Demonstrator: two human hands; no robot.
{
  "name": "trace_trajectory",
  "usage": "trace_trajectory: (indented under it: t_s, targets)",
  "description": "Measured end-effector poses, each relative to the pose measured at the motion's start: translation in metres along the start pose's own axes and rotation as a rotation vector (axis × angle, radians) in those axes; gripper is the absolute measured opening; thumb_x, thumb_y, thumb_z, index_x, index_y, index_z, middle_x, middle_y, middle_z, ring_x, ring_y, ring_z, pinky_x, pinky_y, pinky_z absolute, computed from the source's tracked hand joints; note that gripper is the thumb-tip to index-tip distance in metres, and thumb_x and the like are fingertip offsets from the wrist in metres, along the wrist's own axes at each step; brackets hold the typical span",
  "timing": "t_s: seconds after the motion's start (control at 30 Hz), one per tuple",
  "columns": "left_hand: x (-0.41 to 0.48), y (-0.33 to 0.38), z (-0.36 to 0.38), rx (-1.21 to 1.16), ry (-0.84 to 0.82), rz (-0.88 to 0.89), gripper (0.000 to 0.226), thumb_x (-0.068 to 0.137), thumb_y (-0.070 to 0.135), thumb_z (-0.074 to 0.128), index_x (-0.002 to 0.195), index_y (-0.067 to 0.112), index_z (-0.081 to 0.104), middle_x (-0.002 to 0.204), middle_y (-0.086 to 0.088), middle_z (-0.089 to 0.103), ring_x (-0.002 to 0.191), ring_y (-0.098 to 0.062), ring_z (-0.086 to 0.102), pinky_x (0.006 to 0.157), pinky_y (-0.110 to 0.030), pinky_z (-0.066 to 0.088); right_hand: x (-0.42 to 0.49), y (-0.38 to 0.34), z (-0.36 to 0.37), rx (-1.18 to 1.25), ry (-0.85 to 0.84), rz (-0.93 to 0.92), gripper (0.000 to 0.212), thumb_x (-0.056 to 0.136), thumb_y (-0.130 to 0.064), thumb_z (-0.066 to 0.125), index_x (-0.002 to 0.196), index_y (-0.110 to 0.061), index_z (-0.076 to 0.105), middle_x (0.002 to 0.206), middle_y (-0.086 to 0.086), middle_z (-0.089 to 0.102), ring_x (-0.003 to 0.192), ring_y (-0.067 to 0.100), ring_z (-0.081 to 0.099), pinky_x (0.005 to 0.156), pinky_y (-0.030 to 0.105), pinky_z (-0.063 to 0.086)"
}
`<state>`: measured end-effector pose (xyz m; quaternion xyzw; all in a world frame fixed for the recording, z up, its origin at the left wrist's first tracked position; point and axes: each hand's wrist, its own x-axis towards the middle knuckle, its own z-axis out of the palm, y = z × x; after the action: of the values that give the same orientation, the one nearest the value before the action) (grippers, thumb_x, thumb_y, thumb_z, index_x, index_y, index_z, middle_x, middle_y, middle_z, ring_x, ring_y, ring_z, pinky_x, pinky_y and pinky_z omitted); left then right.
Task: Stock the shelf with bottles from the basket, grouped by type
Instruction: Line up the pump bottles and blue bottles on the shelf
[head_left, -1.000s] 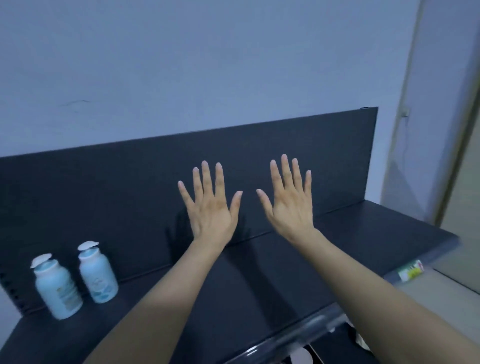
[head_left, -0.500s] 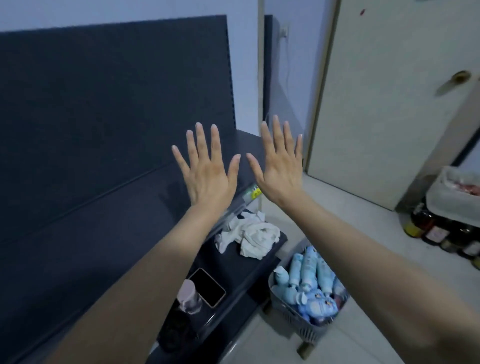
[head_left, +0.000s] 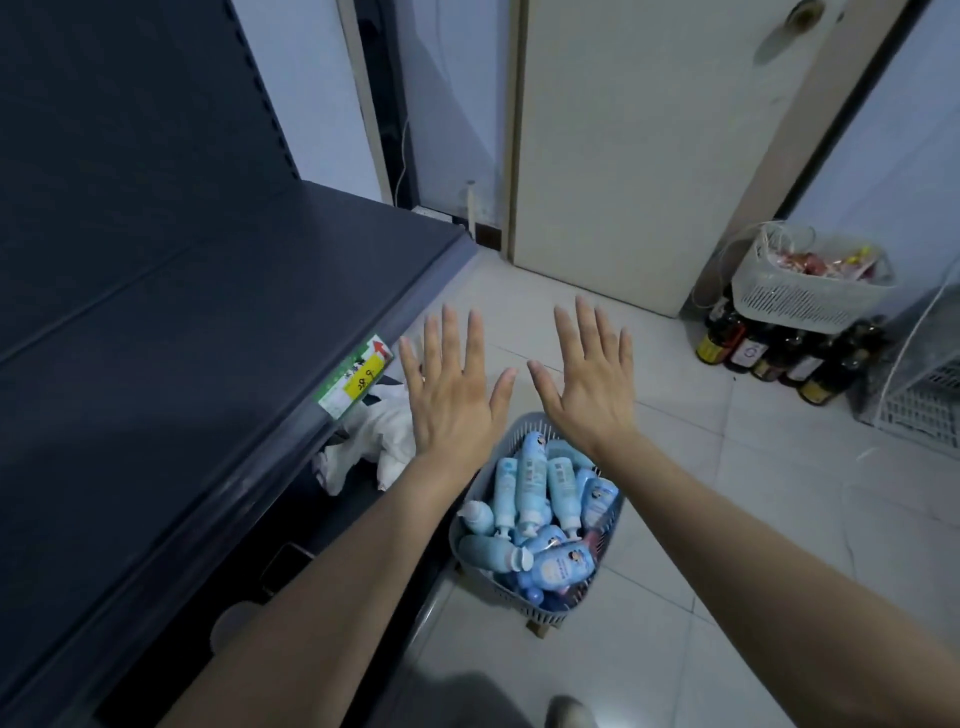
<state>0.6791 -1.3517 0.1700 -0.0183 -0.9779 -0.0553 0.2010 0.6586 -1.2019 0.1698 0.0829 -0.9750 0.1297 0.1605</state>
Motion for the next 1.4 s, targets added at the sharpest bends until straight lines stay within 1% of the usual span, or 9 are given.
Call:
trace_trajectory:
  t_s: [0.3, 0.47, 0.63, 0.73, 0.83, 0.93, 1.03, 1.2, 1.4]
  targets:
    - [0.004, 0.037, 0.116, 0.045, -0.235, -0.144, 0.067, 0.09, 0.05, 0.028, 0.14, 0.007, 0.037, 0.144, -0.019, 0.04, 0.135, -0.034, 0.035, 0.11, -0.052, 0.012, 0.021, 0.107, 0.097, -0.057, -0.323, -0.167, 0.071, 0.089, -0.054, 0.02, 0.148, -0.016, 0.019, 0.156, 0.01, 0.015, 0.144, 0.029, 0.013, 0.116, 0.044, 0.0]
    - [-0.015, 0.05, 0.179, 0.113, -0.397, -0.13, 0.066, 0.085, 0.044, 0.038, 0.142, 0.011, 0.03, 0.146, -0.016, 0.039, 0.134, -0.032, 0.038, 0.111, -0.052, 0.016, 0.019, 0.155, 0.151, -0.113, -0.435, -0.316, 0.067, 0.083, -0.048, 0.042, 0.139, -0.013, 0.037, 0.144, 0.014, 0.042, 0.132, 0.033, 0.042, 0.112, 0.047, 0.019]
    - [-0.042, 0.041, 0.232, 0.175, -0.483, 0.063, 0.084, 0.066, 0.024, 0.078, 0.137, 0.009, 0.036, 0.138, -0.017, 0.049, 0.129, -0.034, 0.042, 0.106, -0.052, 0.021, 0.007, 0.189, 0.204, -0.062, -0.5, -0.441, 0.081, 0.06, -0.04, 0.077, 0.131, -0.014, 0.046, 0.134, 0.012, 0.053, 0.124, 0.032, 0.05, 0.106, 0.051, 0.034]
    - [-0.05, 0.024, 0.265, 0.24, -0.528, 0.238, 0.09, 0.057, 0.018, 0.082, 0.135, 0.01, 0.037, 0.135, -0.015, 0.052, 0.128, -0.031, 0.034, 0.11, -0.049, 0.013, -0.006, 0.205, 0.241, -0.069, -0.559, -0.542, 0.089, 0.045, -0.027, 0.08, 0.126, -0.014, 0.047, 0.126, 0.011, 0.059, 0.121, 0.031, 0.049, 0.103, 0.05, 0.026]
    - [-0.051, 0.009, 0.299, 0.293, -0.586, 0.454, 0.086, 0.057, 0.012, 0.08, 0.133, 0.013, 0.039, 0.133, -0.013, 0.055, 0.128, -0.029, 0.037, 0.111, -0.049, 0.009, -0.012, 0.214, 0.274, -0.125, -0.711, -0.679, 0.078, 0.034, -0.025, 0.082, 0.109, -0.017, 0.065, 0.107, 0.01, 0.069, 0.102, 0.029, 0.065, 0.093, 0.05, 0.048]
    - [-0.041, 0.006, 0.328, 0.303, -0.579, 0.729, 0.077, 0.059, 0.008, 0.074, 0.131, 0.015, 0.049, 0.132, -0.009, 0.056, 0.124, -0.027, 0.051, 0.109, -0.049, 0.016, -0.017, 0.218, 0.304, -0.114, -0.672, -0.882, 0.024, 0.075, -0.029, 0.055, 0.087, -0.026, 0.076, 0.091, 0.004, 0.073, 0.089, 0.024, 0.07, 0.079, 0.047, 0.054]
    - [-0.033, 0.009, 0.358, 0.269, -0.604, 0.939, 0.066, 0.056, 0.016, 0.082, 0.12, 0.021, 0.064, 0.128, -0.004, 0.061, 0.119, -0.02, 0.056, 0.104, -0.048, 0.04, -0.021, 0.218, 0.335, -0.043, -0.58, -0.909, 0.078, 0.099, -0.011, 0.005, 0.068, -0.026, 0.076, 0.075, -0.001, 0.072, 0.074, 0.02, 0.07, 0.081, 0.038, 0.053]
    - [-0.025, 0.008, 0.402, 0.204, -0.661, 1.079, 0.053, 0.065, 0.022, 0.08, 0.114, 0.021, 0.06, 0.122, -0.002, 0.062, 0.117, -0.021, 0.055, 0.101, -0.044, 0.044, -0.028, 0.219, 0.37, -0.087, -0.668, -0.974, 0.042, 0.083, -0.014, 0.038, 0.066, -0.026, 0.075, 0.074, -0.007, 0.072, 0.08, 0.016, 0.07, 0.085, 0.037, 0.053]
    - [-0.02, 0.016, 0.422, 0.171, -0.682, 1.134, 0.043, 0.057, 0.024, 0.084, 0.097, 0.025, 0.069, 0.112, 0.0, 0.066, 0.109, -0.022, 0.06, 0.098, -0.045, 0.047, -0.038, 0.211, 0.39, -0.071, -0.795, -0.841, 0.033, 0.076, -0.014, 0.044, 0.063, -0.019, 0.074, 0.071, -0.002, 0.071, 0.084, 0.02, 0.069, 0.085, 0.04, 0.055]
